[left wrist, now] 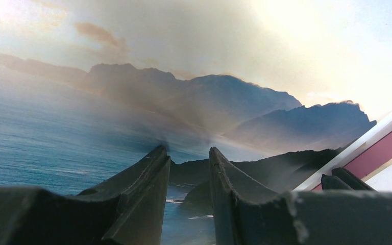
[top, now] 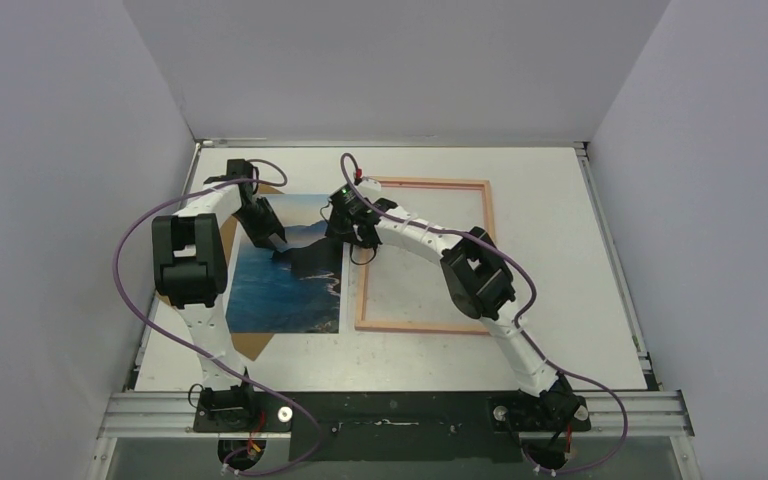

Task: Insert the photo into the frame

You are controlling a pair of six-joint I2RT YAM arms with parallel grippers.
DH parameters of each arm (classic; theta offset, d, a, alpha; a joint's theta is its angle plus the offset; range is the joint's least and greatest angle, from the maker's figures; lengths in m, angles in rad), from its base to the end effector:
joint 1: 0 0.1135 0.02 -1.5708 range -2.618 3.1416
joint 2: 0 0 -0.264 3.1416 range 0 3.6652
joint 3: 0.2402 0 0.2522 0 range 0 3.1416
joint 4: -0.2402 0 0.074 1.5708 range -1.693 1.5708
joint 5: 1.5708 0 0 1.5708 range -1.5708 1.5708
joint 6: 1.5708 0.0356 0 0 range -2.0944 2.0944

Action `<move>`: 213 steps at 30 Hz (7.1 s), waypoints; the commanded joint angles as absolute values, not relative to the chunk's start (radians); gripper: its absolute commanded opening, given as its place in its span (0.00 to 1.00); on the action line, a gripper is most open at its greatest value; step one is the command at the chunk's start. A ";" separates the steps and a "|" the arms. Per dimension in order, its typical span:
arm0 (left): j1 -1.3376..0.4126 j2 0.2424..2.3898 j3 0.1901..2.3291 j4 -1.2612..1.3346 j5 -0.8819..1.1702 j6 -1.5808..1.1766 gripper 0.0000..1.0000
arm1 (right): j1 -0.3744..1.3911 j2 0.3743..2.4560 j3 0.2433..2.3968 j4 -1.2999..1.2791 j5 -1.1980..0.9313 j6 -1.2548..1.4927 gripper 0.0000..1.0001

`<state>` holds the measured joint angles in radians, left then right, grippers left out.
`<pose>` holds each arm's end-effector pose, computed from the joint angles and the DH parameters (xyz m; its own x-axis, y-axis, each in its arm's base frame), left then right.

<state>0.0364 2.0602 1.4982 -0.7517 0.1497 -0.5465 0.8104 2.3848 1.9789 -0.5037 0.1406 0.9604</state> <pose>0.4110 0.0097 0.1611 -0.8267 -0.5443 -0.1423 -0.5006 0.8271 -0.2554 0.3674 0.3790 0.1669 -0.8511 0.2825 -0.4426 0.0685 0.8955 0.4398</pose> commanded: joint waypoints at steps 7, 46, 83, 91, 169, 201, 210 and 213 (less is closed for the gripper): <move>0.039 2.112 1.488 -0.716 0.140 -0.547 0.33 | 0.799 2.430 2.036 -0.563 0.072 1.005 0.61; 0.034 2.140 1.487 -0.713 0.147 -0.556 0.32 | 0.732 2.101 1.507 0.093 -0.449 1.204 0.71; -0.008 1.883 1.557 -0.762 0.219 -0.443 0.44 | 0.724 2.052 1.656 -0.179 -0.251 1.004 0.00; -0.204 1.535 1.366 -0.570 0.189 -0.322 0.59 | 0.671 1.881 1.649 -0.372 -0.178 1.106 0.00; -0.822 1.327 1.090 -0.300 -0.303 0.097 0.34 | 0.630 1.730 1.621 -0.555 -0.112 1.307 0.00; -0.822 1.399 1.241 -0.530 -0.339 0.091 0.02 | 0.634 1.772 1.648 -0.553 -0.119 1.285 0.00; -0.821 1.362 1.296 -0.559 -0.322 0.126 0.00 | 0.624 1.763 1.649 -0.520 -0.131 1.262 0.54; -0.817 1.345 1.318 -0.571 -0.317 0.126 0.00 | 0.599 1.734 1.635 -0.440 -0.144 1.240 0.78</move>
